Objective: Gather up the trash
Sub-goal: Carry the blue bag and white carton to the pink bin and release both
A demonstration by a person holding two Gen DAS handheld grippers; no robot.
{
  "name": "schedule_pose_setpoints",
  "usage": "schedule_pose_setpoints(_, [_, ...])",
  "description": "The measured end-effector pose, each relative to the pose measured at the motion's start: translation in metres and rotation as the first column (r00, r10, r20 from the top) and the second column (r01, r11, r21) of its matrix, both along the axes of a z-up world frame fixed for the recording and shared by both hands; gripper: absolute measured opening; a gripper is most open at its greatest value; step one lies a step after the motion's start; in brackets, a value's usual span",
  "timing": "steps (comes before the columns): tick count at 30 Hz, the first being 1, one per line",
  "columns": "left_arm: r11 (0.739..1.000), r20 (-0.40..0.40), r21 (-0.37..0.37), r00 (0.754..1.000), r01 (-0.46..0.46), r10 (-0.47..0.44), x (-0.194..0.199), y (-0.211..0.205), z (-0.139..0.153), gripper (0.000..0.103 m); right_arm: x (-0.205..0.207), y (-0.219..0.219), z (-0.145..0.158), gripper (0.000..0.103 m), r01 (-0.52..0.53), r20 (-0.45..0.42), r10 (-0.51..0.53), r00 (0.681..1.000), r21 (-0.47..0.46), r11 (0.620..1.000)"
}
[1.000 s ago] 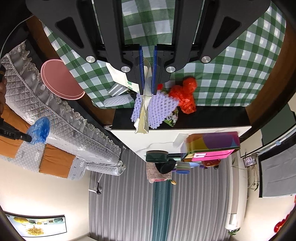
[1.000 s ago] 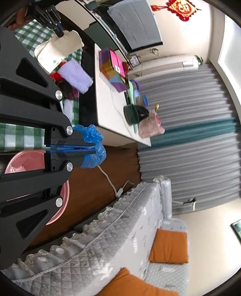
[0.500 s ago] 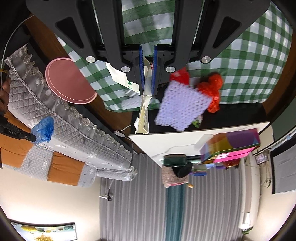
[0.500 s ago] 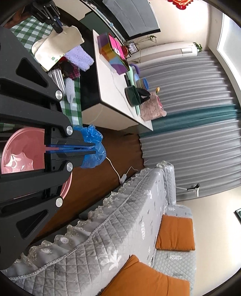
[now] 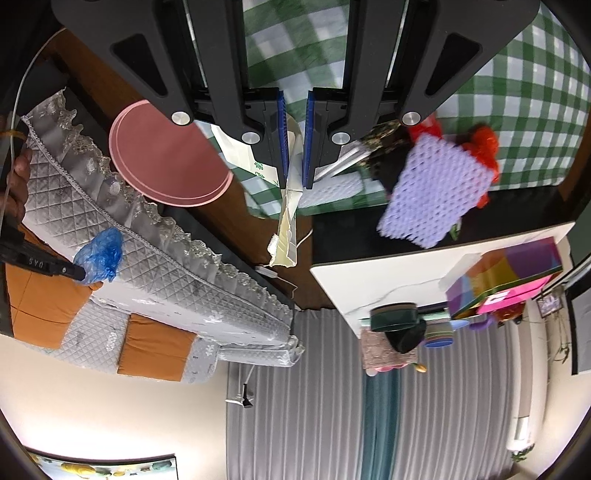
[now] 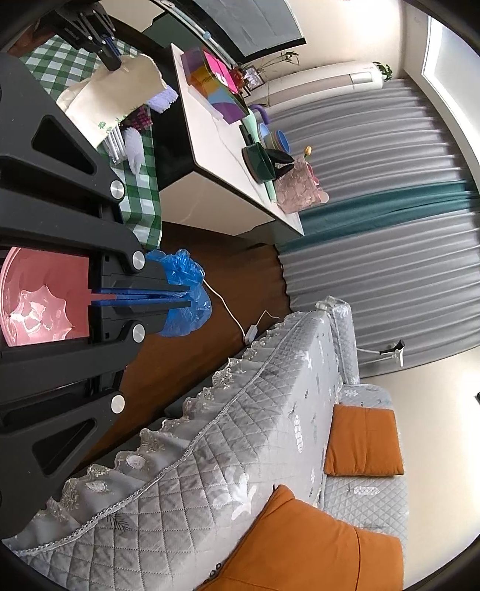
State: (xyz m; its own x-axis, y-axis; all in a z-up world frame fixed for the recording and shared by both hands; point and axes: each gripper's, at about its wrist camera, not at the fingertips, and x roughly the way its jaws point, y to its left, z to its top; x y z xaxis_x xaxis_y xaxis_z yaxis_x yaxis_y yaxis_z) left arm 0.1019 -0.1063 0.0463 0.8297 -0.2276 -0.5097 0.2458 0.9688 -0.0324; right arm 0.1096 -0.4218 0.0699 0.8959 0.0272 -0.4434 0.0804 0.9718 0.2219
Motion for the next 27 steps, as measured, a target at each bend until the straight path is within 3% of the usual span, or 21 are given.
schedule_pose_setpoints(17, [0.995, -0.021, -0.004, 0.994, 0.103, -0.103, 0.054, -0.084, -0.016, 0.007, 0.022, -0.019, -0.022, 0.002, 0.048, -0.070, -0.047, 0.996, -0.001, 0.999])
schedule_pose_setpoints(27, [0.985, -0.062, 0.013, 0.984, 0.169, -0.168, 0.071, -0.113, -0.028, 0.008, 0.030, -0.028, -0.033, 0.002, 0.067, -0.101, -0.067, 0.993, -0.002, 0.998])
